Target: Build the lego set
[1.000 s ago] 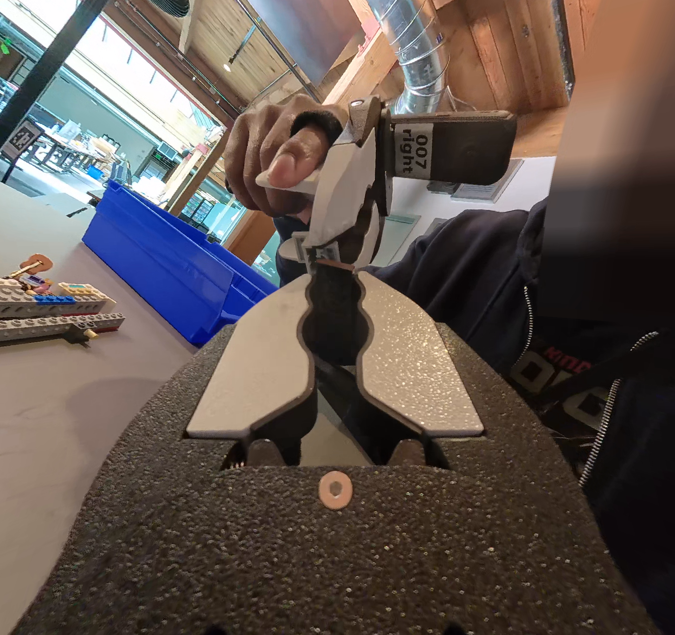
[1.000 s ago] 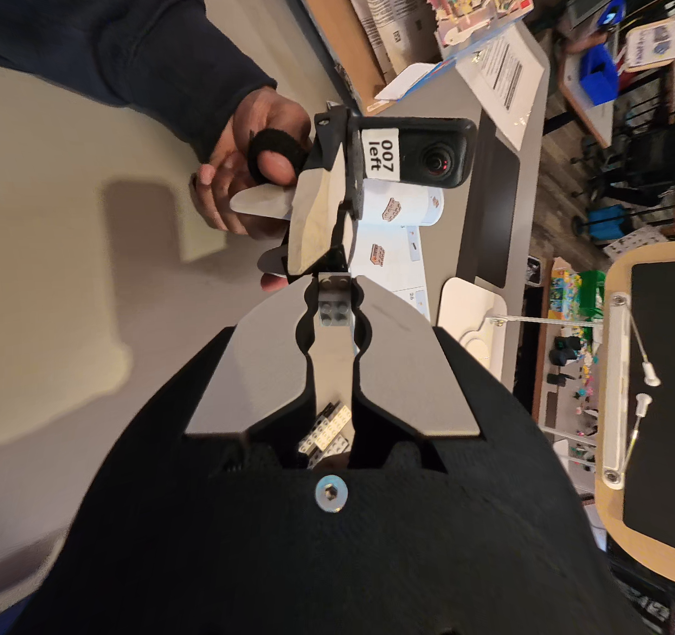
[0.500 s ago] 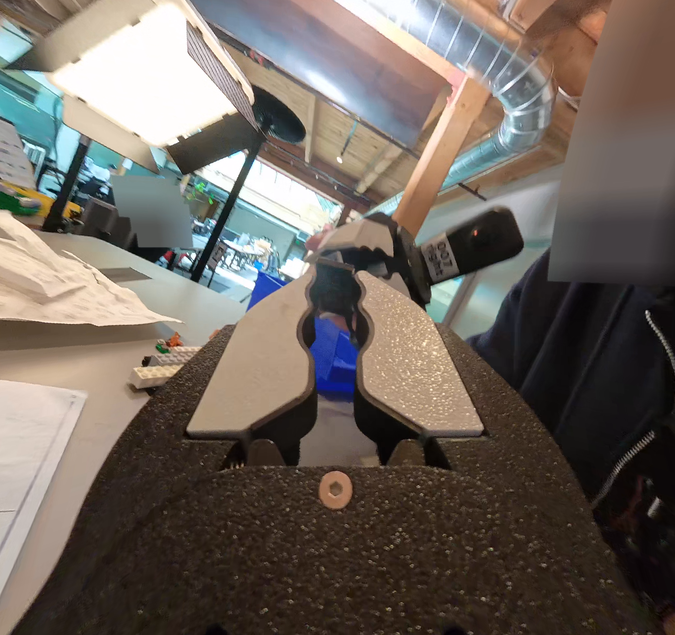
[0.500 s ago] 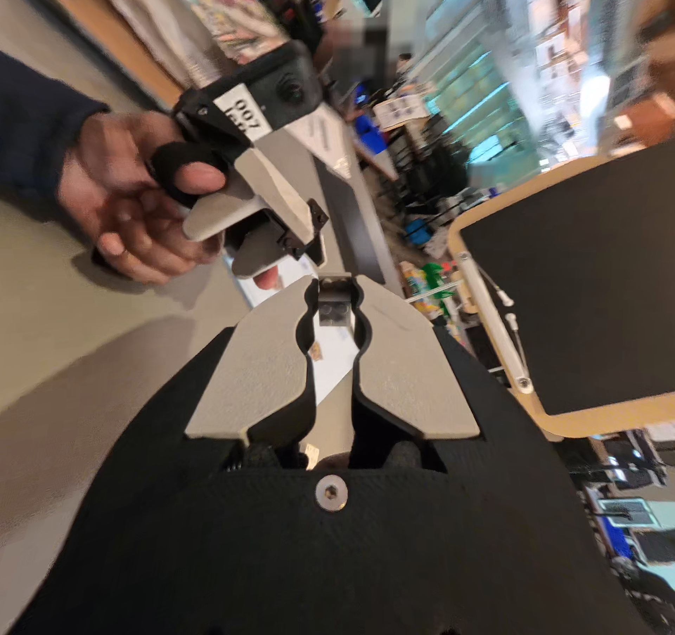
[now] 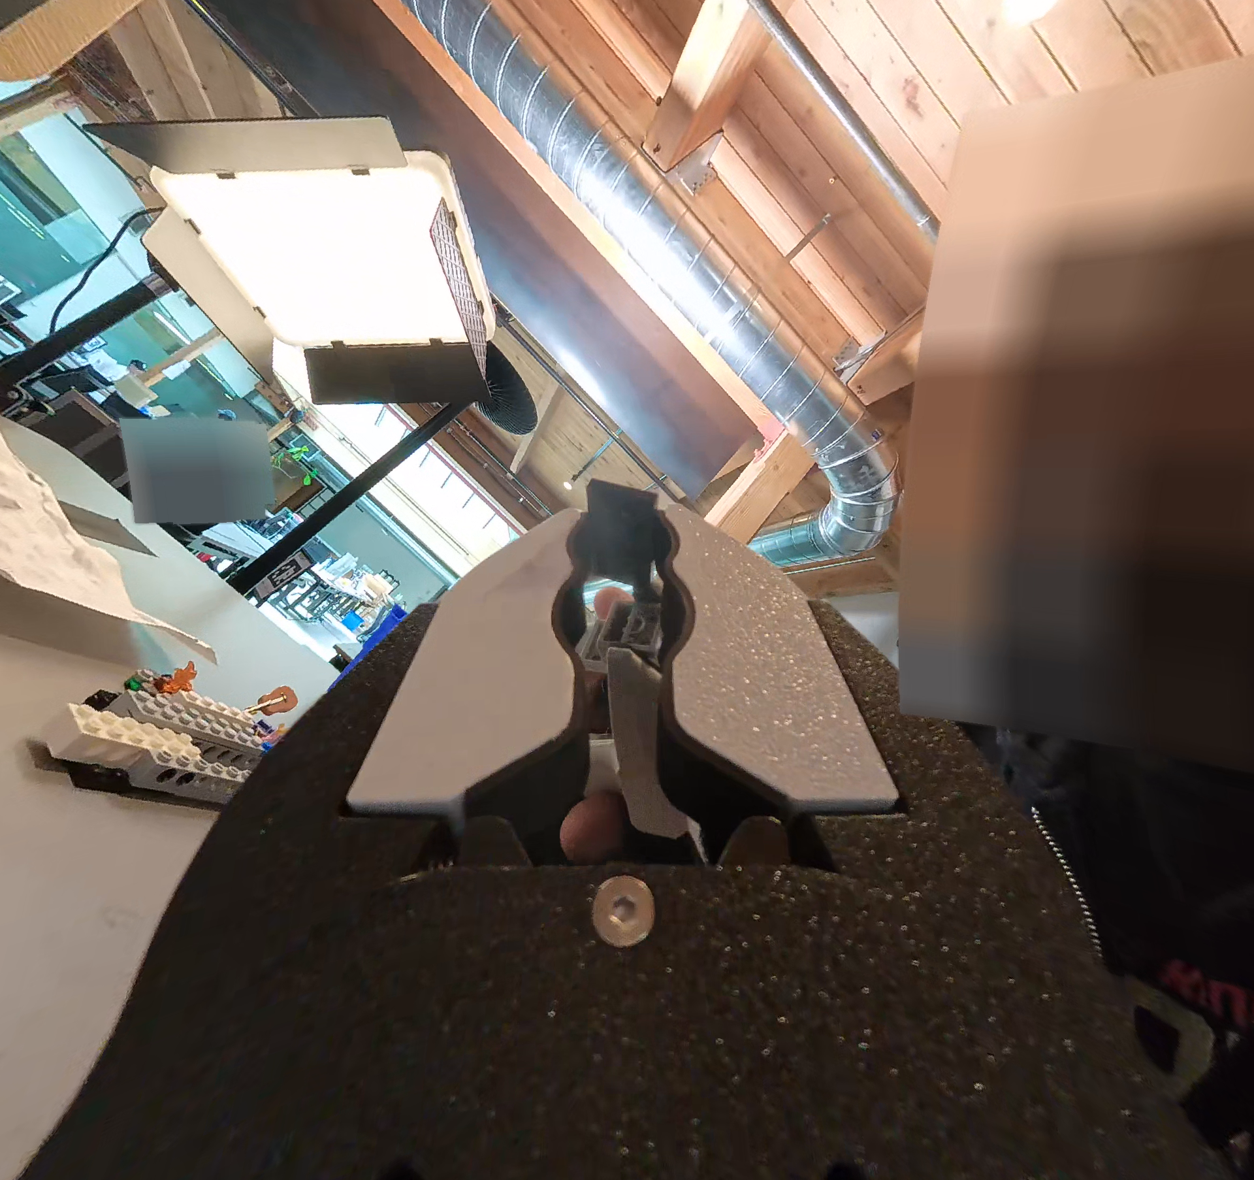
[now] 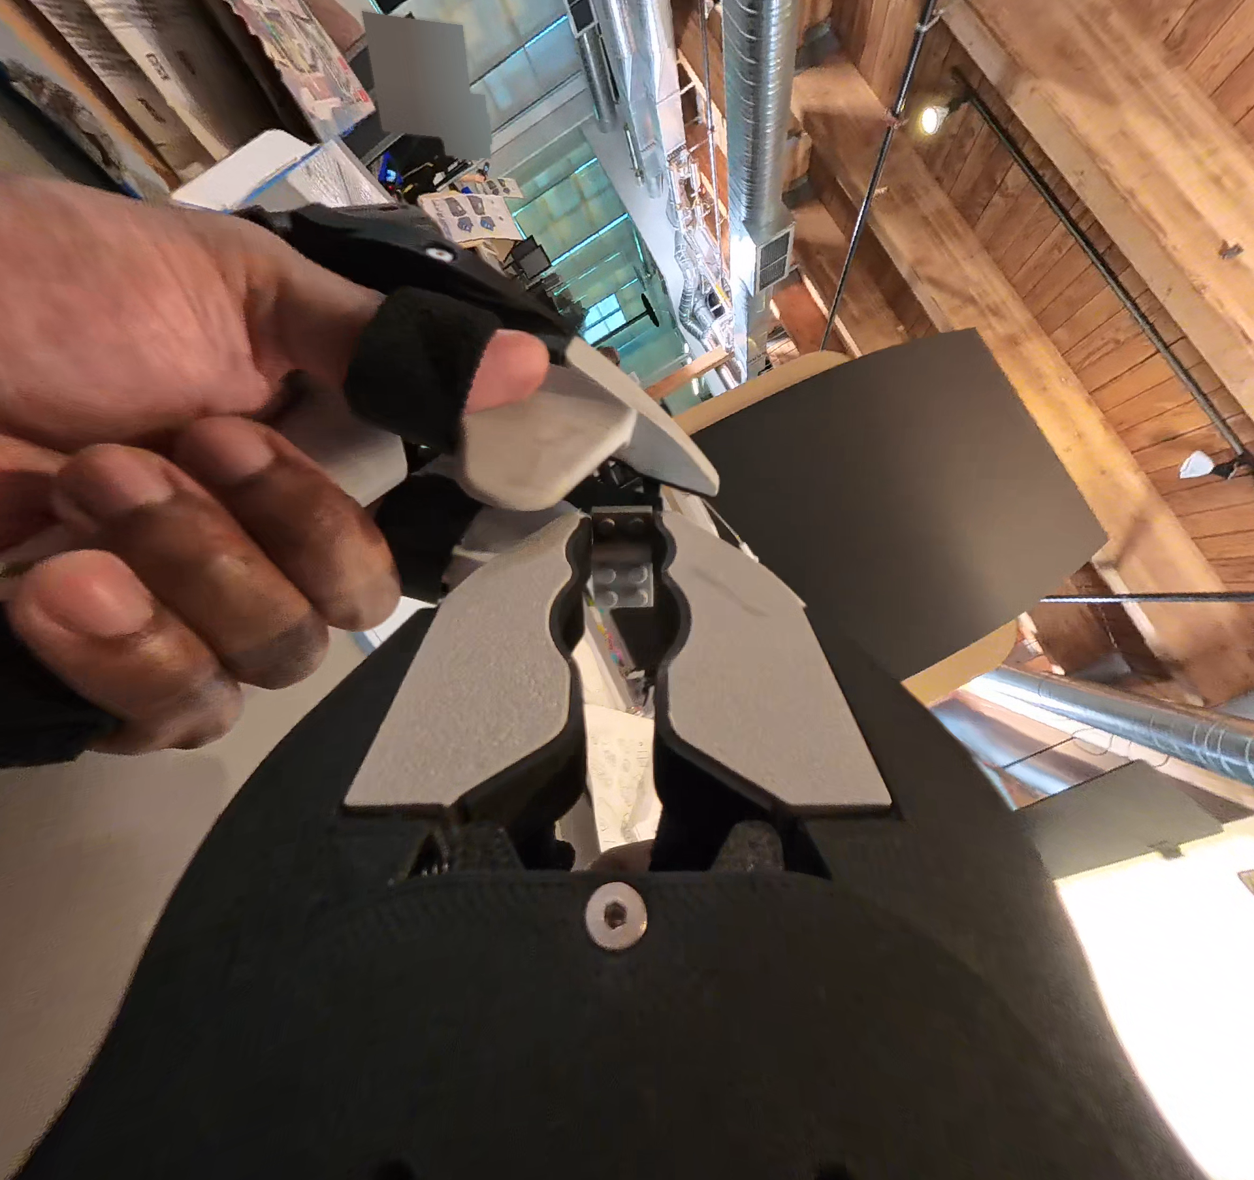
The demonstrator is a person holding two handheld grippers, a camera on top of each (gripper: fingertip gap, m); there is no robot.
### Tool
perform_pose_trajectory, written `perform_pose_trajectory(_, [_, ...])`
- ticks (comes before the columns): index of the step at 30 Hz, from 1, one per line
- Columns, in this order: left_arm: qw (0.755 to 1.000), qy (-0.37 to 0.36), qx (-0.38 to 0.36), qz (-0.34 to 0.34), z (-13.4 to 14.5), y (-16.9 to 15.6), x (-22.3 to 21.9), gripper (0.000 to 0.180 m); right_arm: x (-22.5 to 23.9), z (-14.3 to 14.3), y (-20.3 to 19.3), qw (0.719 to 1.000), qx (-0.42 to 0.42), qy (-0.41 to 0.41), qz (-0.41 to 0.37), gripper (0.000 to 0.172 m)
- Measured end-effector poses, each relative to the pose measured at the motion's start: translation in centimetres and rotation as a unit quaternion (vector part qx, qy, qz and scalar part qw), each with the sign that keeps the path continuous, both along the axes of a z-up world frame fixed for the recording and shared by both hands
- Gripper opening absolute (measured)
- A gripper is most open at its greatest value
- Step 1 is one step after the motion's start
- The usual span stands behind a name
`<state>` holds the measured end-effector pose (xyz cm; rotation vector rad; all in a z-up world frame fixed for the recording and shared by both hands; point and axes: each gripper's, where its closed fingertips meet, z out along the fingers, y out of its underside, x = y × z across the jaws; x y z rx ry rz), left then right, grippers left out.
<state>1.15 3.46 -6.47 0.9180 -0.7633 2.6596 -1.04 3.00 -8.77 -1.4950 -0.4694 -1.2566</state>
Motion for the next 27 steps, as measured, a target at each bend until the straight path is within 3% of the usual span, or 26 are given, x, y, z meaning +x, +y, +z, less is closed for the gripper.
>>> perform_pose_trajectory(7, [1.000,0.004,0.029,-0.007,-0.3,-1.0,0.0,0.016,0.2,-0.7,-0.1,1.000,-0.011,0.002,-0.012,0.016])
perform_pose_trajectory(9, [0.999,-0.002,0.047,-0.008,-0.4,-1.4,-0.2,0.006,0.6,-0.6,-0.3,1.000,-0.005,0.006,-0.020,0.017])
perform_pose_trajectory(17, [0.992,-0.014,0.123,0.021,-0.6,-1.1,-0.4,0.005,0.1,-1.6,-0.3,1.000,-0.016,0.015,0.015,0.016])
perform_pose_trajectory(24, [0.972,-0.021,0.234,0.030,-1.7,-0.9,-0.6,0.005,1.0,-0.6,-2.0,0.984,0.016,0.154,0.090,0.017])
perform_pose_trajectory(27, [0.965,-0.001,0.262,0.009,-2.6,-1.4,-0.5,0.005,1.2,-0.8,-2.3,0.988,0.005,0.135,0.077,0.017])
